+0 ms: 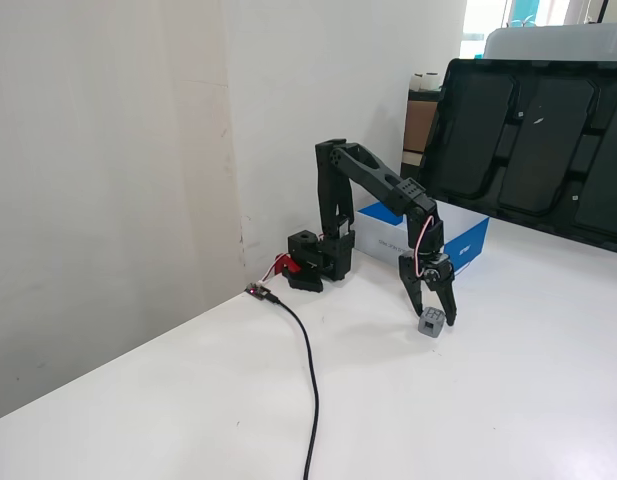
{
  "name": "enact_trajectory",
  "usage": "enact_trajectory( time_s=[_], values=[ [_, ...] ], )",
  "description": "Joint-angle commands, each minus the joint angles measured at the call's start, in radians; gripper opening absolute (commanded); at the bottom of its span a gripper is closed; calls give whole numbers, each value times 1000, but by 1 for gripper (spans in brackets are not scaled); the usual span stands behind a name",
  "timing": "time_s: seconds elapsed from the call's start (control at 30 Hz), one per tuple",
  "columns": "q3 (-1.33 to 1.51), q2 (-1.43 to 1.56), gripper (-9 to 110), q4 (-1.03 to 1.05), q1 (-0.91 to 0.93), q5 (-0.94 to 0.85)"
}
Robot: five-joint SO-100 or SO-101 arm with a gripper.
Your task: Pick the gray block and keep it in the box.
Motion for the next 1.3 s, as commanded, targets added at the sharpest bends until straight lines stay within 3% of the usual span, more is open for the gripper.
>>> enact_trajectory(
  time_s=[0.0, 0.57, 1.27],
  values=[
    [-67, 15, 14, -14, -12, 6],
    [-92, 52, 11, -3, -12, 6],
    [-512, 311, 11, 391, -176, 15]
  ],
)
